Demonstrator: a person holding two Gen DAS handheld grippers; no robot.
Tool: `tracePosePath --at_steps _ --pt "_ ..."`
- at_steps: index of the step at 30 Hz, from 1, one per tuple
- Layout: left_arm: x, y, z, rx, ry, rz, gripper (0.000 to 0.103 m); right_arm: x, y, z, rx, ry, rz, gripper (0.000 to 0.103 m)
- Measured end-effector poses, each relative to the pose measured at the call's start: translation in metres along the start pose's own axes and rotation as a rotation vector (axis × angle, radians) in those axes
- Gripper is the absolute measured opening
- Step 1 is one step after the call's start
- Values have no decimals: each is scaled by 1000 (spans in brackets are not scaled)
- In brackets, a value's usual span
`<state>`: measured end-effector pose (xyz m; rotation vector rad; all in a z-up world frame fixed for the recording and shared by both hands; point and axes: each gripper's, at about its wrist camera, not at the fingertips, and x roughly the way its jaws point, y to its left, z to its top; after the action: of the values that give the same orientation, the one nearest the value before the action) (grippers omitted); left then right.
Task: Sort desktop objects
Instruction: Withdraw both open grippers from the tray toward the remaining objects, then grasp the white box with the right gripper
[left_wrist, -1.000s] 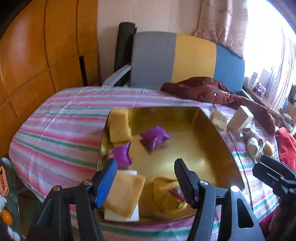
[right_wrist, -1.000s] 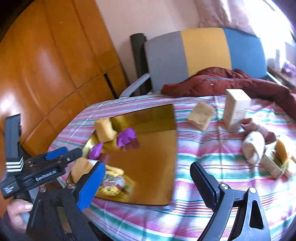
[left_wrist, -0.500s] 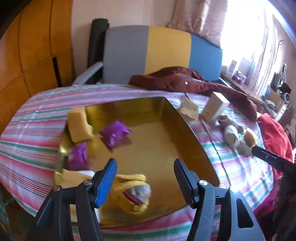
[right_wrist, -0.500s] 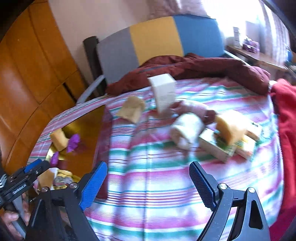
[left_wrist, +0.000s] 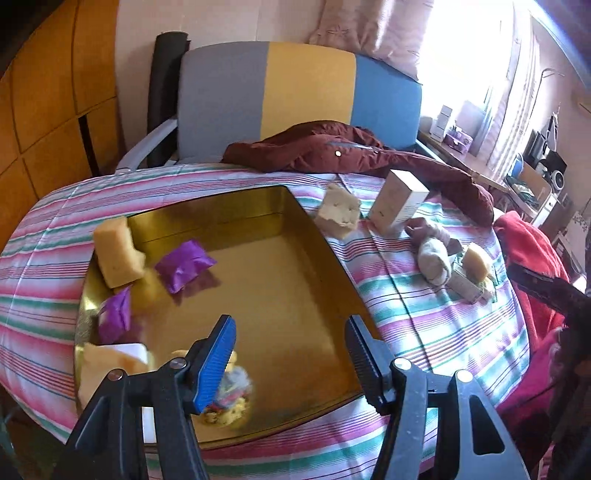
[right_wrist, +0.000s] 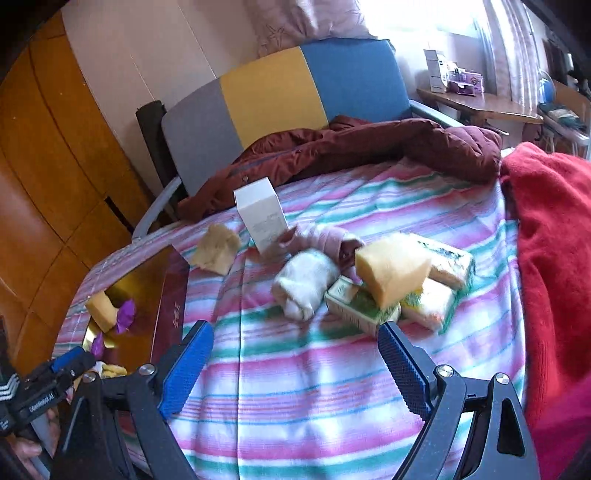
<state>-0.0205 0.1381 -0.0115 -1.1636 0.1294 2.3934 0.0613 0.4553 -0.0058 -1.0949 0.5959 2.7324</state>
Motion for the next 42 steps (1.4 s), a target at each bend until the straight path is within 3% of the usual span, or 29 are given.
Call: tracePosePath --at_steps 12,18,25,27,28,29,42 --pt "5 -14 19 43 -6 24 61 52 38 64 -140 -18 46 92" --pt "8 -13 28 48 -10 39 61 100 62 91 -237 -6 5 92" --pt "19 -14 40 69 10 58 61 149 57 104 -246 23 -20 91" --pt "23 -17 45 77 13 66 61 158 58 104 -253 37 -18 81" --pt "25 -18 47 81 15 70 61 162 59 103 -261 47 -14 59" --pt "27 -20 49 84 17 72 61 166 60 102 -272 65 -8 52" --pt "59 -53 88 139 71 46 61 124 58 117 -264 -13 81 51"
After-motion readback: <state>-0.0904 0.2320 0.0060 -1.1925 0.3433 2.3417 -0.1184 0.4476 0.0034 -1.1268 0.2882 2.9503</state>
